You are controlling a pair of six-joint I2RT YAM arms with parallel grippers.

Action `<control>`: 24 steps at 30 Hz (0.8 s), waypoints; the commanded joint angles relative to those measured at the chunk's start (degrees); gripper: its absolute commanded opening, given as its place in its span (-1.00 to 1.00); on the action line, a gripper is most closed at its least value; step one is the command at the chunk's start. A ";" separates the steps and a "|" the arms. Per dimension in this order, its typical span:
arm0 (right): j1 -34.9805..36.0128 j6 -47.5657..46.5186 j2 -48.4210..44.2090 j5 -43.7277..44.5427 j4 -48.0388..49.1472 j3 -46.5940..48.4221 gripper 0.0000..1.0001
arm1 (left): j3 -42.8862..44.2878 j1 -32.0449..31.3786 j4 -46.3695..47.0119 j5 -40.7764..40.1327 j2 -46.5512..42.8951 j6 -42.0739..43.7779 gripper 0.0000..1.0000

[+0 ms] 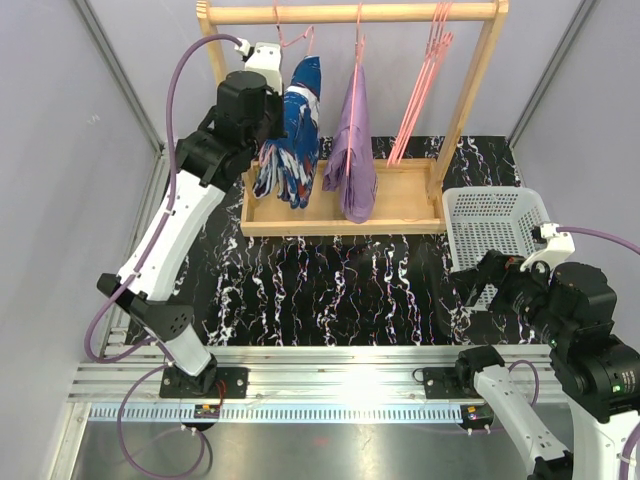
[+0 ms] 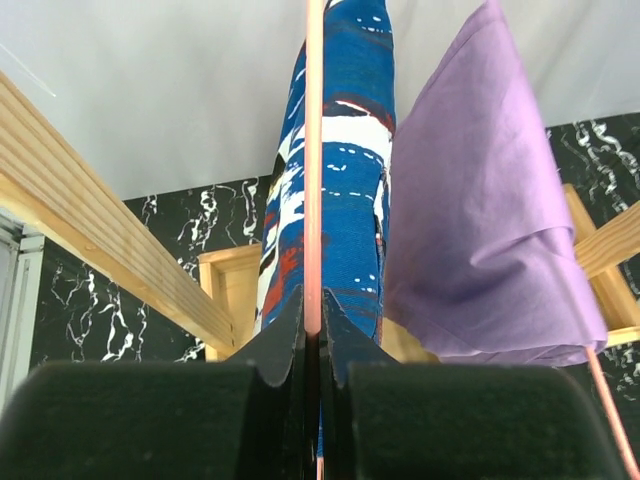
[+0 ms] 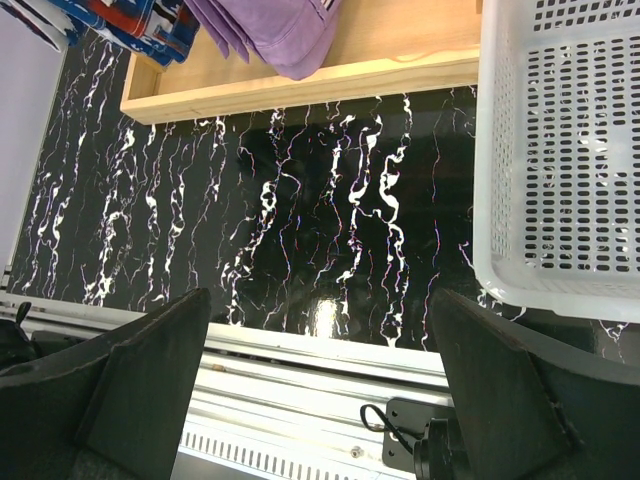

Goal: Remove the trousers from the hanger

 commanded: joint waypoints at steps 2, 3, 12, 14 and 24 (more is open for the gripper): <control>0.27 -1.16 -0.44 -2.28 1.00 0.59 0.99 | 5.23 0.13 11.90 0.30 -6.03 -2.98 -1.00; 0.27 -1.78 -0.52 -4.11 1.53 0.59 0.99 | 5.22 0.13 11.73 0.48 -6.73 -3.25 -1.00; 0.18 -7.14 -2.64 -16.05 14.00 -0.55 0.99 | 0.05 0.13 9.18 2.41 -14.81 -6.15 -1.00; 0.27 -8.20 -1.15 -19.58 17.25 -0.38 0.99 | -2.15 0.13 8.39 2.50 -16.83 -7.81 -1.00; 0.53 0.50 10.71 -38.23 41.86 -0.82 0.99 | -22.10 -0.49 4.79 3.38 -34.58 -19.24 -1.00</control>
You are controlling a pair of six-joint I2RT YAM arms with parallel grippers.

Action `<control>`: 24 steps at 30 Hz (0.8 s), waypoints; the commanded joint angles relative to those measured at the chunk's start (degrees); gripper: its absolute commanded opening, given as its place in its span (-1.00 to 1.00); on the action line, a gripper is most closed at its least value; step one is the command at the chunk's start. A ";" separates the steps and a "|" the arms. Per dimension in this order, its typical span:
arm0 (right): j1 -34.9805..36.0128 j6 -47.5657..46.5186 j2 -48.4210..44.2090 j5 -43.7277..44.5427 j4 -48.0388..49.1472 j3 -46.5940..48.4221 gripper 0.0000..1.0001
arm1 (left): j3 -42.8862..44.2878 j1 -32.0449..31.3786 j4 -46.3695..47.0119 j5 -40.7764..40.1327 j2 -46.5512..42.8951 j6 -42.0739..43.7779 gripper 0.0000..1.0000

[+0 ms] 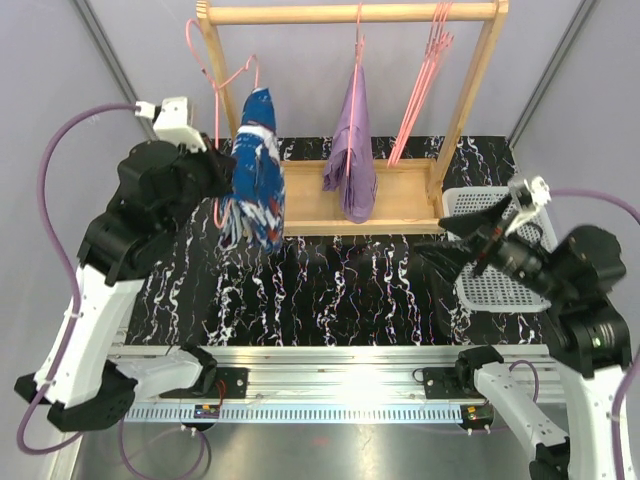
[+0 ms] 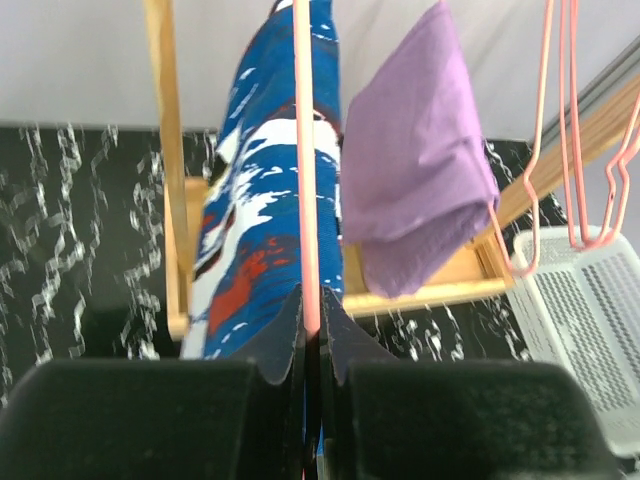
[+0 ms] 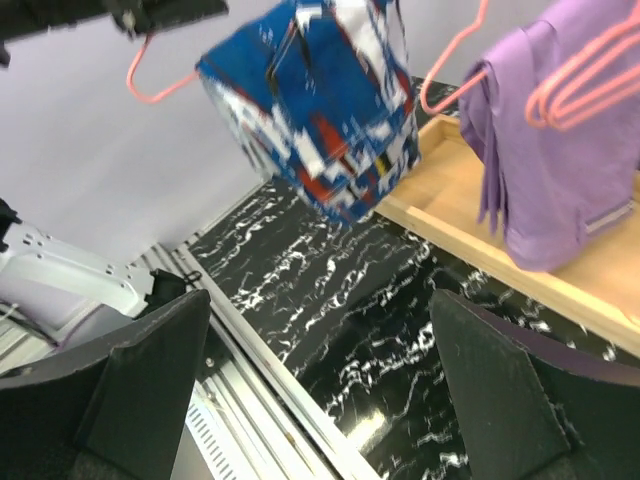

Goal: Remove the trousers from the hanger

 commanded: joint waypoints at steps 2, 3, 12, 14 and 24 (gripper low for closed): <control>2.11 3.52 8.61 -2.35 13.25 -0.25 0.99 | -4.52 -1.34 8.54 0.01 -7.61 -6.66 -1.00; 3.16 3.17 9.67 -1.19 13.78 -0.08 0.99 | -5.76 -2.21 8.45 -1.21 -8.58 -7.27 -1.00; 32.40 -9.22 22.68 43.69 8.16 6.95 0.99 | -8.93 -13.89 2.03 -17.62 -8.15 -12.72 -1.00; 41.56 -10.28 25.14 54.83 10.25 5.74 0.99 | -8.49 -16.01 0.98 -21.15 -7.88 -15.01 -1.00; 63.10 -14.41 31.29 73.26 40.30 -9.12 0.99 | -5.16 -24.45 1.24 -32.94 -9.29 -22.92 -1.00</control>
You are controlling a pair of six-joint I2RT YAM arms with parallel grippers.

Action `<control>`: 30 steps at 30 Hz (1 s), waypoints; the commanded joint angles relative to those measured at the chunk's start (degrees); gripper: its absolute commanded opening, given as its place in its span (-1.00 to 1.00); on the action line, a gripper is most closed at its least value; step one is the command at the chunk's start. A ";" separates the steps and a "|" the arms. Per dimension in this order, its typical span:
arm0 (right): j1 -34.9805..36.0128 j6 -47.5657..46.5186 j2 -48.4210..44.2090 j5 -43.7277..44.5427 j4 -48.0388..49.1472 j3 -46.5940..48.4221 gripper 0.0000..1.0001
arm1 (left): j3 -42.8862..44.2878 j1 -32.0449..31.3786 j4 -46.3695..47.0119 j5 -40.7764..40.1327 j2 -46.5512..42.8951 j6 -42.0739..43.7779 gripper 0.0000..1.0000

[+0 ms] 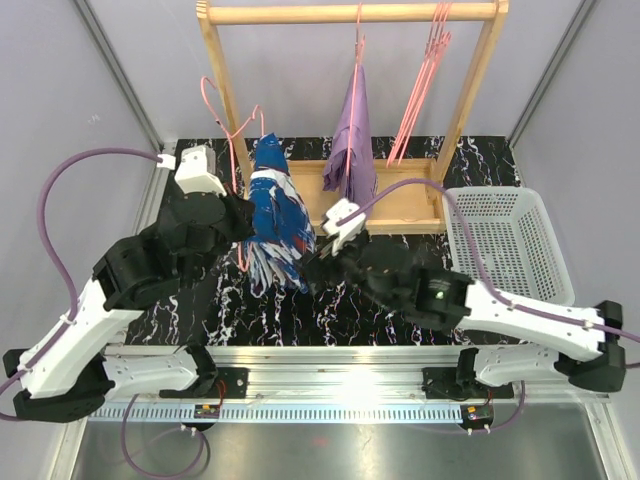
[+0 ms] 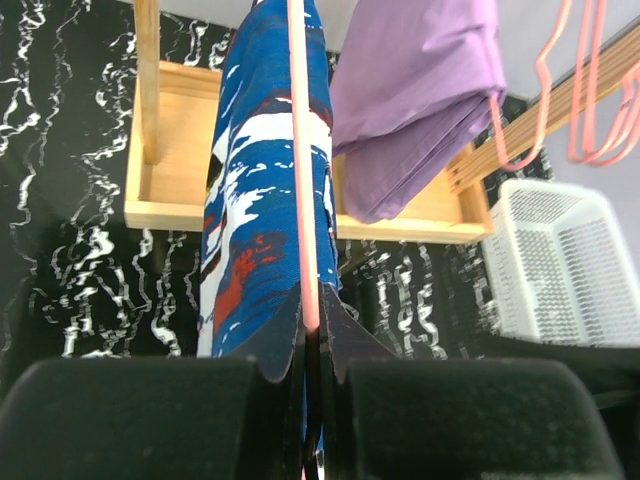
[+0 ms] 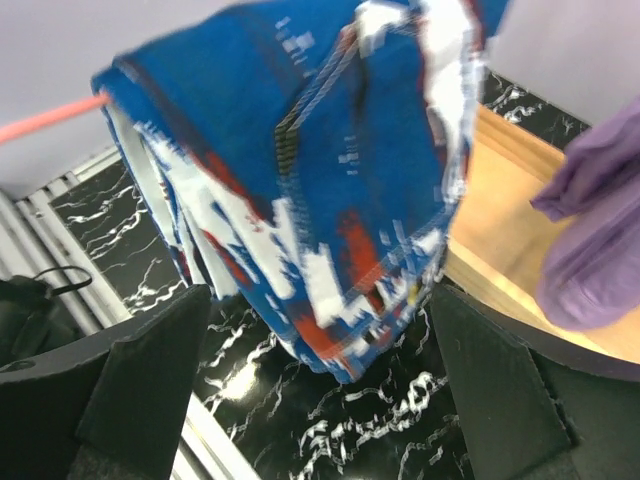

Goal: Remove the trousers from the hanger

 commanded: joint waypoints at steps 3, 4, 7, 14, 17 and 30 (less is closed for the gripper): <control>6.43 -8.89 6.81 14.41 21.30 -2.03 0.99 | 6.87 -1.82 10.90 -9.12 -2.40 -4.92 -1.00; 6.69 -9.78 8.74 15.03 22.54 -2.03 0.99 | 7.58 -1.99 10.99 -9.04 -2.05 -5.70 -1.00; 6.87 -11.28 12.17 13.73 25.80 -2.46 0.99 | 9.60 -2.34 12.14 -9.03 -1.53 -6.49 -1.00; 6.96 -11.81 19.56 14.17 30.73 -1.07 0.99 | 14.70 -2.43 14.24 -8.77 -0.21 -6.50 -1.00; 6.87 -11.03 21.06 14.34 31.34 -0.01 0.99 | 16.28 -2.35 14.95 -8.60 0.41 -6.41 -1.00; 3.28 -6.46 24.14 8.81 33.28 2.98 0.99 | 18.30 -2.35 19.52 -6.49 -0.21 -6.32 -1.00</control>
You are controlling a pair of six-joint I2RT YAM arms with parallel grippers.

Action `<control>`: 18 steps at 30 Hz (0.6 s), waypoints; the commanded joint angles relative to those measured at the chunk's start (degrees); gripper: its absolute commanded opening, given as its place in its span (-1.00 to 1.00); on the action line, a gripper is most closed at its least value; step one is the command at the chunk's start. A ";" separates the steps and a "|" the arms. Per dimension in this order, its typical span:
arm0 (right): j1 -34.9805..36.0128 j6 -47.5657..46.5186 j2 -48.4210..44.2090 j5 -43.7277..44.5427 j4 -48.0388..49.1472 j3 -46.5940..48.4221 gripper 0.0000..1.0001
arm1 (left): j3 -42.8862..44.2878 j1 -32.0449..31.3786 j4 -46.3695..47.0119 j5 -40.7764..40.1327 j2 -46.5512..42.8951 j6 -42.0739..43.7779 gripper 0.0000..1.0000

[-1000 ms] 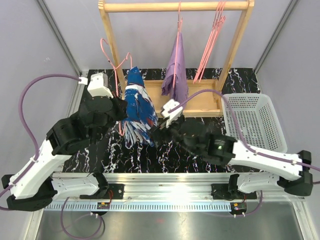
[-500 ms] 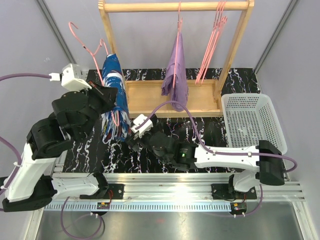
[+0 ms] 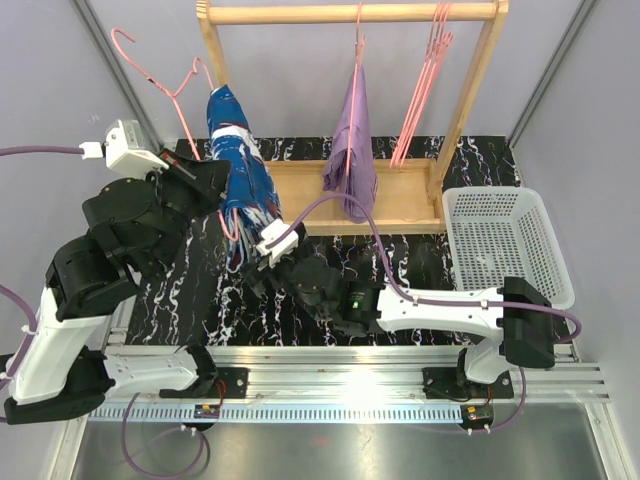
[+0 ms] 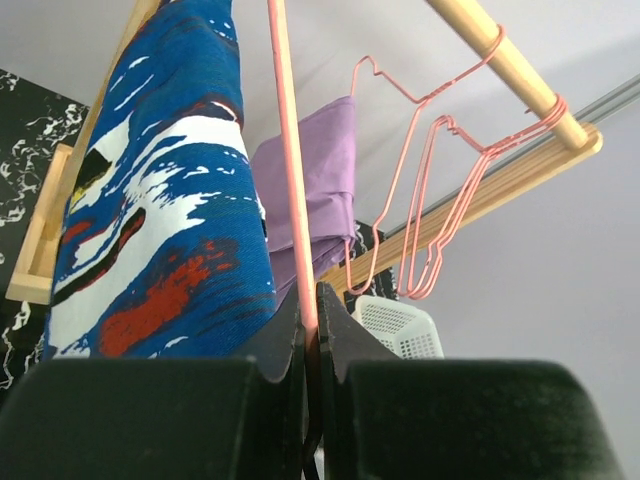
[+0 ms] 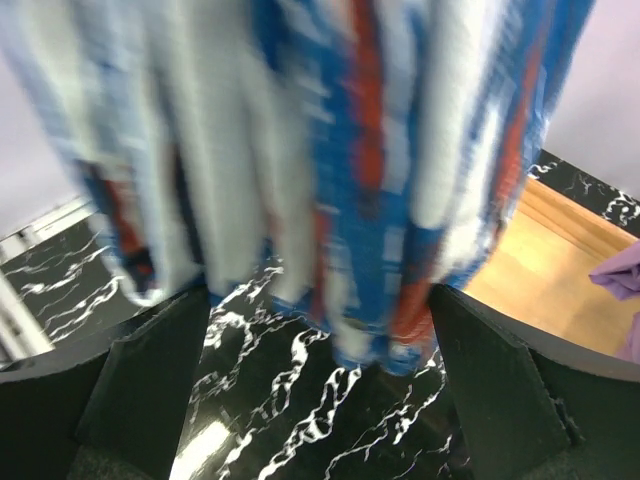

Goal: Remove the trousers from the hanger

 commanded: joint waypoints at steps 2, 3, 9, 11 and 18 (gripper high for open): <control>-2.94 1.20 0.90 -0.40 4.21 2.55 0.99 | 6.00 -0.27 12.57 1.10 -0.18 -1.12 -1.00; -3.20 -0.37 0.90 -0.14 4.04 2.72 0.99 | 7.22 -0.36 12.05 1.19 -0.01 -1.12 -1.00; -4.00 -4.43 0.90 -0.40 4.74 3.69 0.99 | 9.26 -0.36 11.25 2.42 0.09 -1.39 -1.00; -4.08 -4.96 1.25 -1.36 5.18 4.83 0.99 | 8.91 -0.36 11.34 2.77 0.00 -2.09 -1.00; -4.09 -6.29 0.55 -10.50 2.98 3.70 0.99 | 13.73 -0.27 9.85 1.37 1.48 -1.39 -1.00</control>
